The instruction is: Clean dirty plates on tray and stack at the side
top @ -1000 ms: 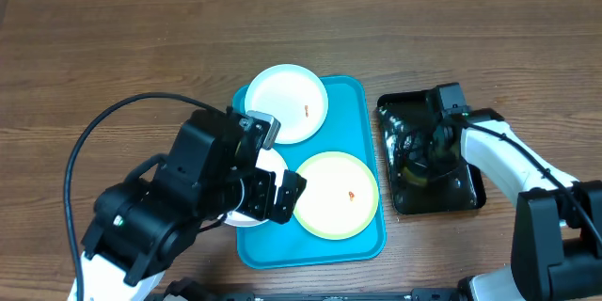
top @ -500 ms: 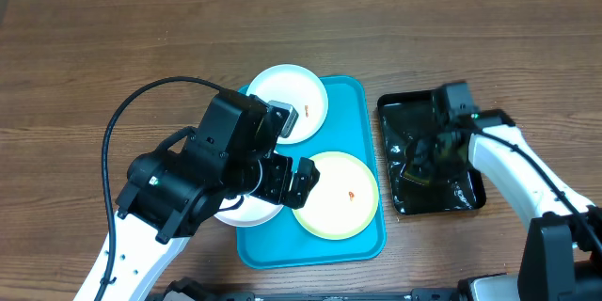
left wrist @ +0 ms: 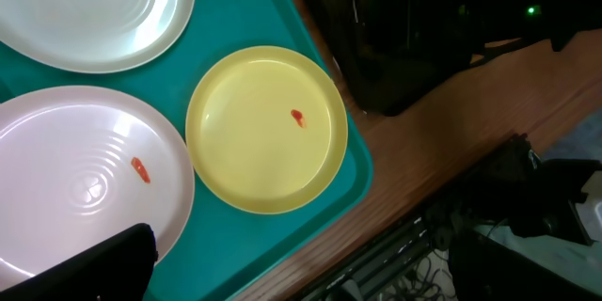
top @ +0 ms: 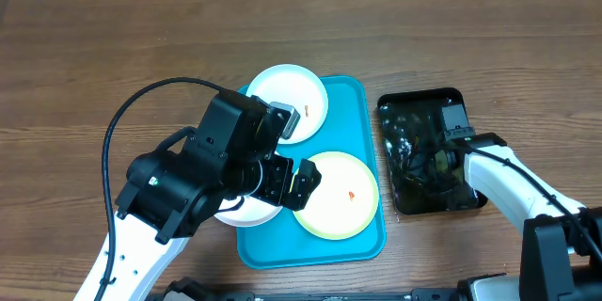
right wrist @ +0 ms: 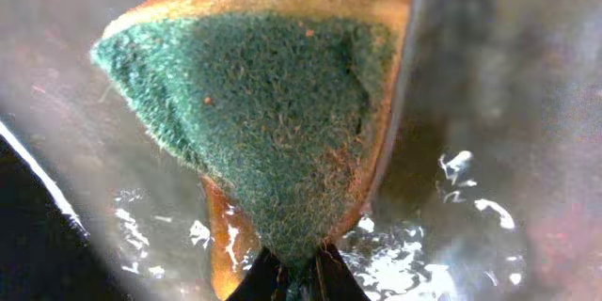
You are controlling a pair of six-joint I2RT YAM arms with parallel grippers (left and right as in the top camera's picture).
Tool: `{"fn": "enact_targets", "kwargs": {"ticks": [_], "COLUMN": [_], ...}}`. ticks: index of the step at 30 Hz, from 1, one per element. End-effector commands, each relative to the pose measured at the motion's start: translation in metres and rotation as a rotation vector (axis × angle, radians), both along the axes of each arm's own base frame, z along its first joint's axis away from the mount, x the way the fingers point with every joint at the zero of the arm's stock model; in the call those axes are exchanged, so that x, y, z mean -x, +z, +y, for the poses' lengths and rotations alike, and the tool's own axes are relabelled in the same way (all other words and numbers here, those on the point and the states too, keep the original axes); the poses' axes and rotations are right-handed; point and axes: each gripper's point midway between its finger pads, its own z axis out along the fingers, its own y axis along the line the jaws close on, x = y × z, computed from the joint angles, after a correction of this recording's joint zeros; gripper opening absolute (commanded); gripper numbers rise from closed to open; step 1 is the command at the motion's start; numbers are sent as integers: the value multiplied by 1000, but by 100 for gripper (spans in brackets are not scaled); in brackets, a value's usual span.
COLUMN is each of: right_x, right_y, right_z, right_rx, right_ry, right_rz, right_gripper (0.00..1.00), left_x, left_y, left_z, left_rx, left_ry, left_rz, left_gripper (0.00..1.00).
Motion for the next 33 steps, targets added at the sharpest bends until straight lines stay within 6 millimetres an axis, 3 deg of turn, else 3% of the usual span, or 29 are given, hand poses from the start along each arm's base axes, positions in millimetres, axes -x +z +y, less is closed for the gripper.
{"fn": "enact_targets", "kwargs": {"ticks": [1, 3, 5, 8, 12, 16, 18, 26, 29, 33], "right_x": [-11, -16, -19, -24, -22, -17, -15, -7, -7, -11], "right_y": [10, 22, 32, 40, 39, 33, 27, 2, 1, 5], "right_z": [-22, -29, -30, -29, -26, -29, -29, -30, -30, -23], "right_rx": [129, 172, 183, 181, 162, 166, 163, 149, 146, 114], "right_ry": [6, 0, -1, -2, -11, -53, -84, -141, -155, -94], "right_rz": [-13, -12, -7, -14, -7, 4, 1, -21, -23, -31], "right_gripper": [4, 11, 35, 47, 57, 58, 56, 25, 4, 4], "left_x": [3, 3, 3, 1, 0, 1, 3, 11, 12, 11], "left_y": [7, 7, 7, 6, 2, -7, -13, -58, -77, -104], "left_z": [0, 0, 0, 2, 9, 26, 34, 40, 30, 18], "left_rx": [18, 17, 16, 3, -30, -91, -123, -183, -156, -137], "left_ry": [-20, -19, -19, -10, 20, 142, 198, 254, 228, 187], "left_rz": [-22, -22, -21, -28, -22, 32, 62, 183, 224, 265], "left_gripper": [100, 100, 100, 100, 100, 100, 100, 100, 100, 92]}}
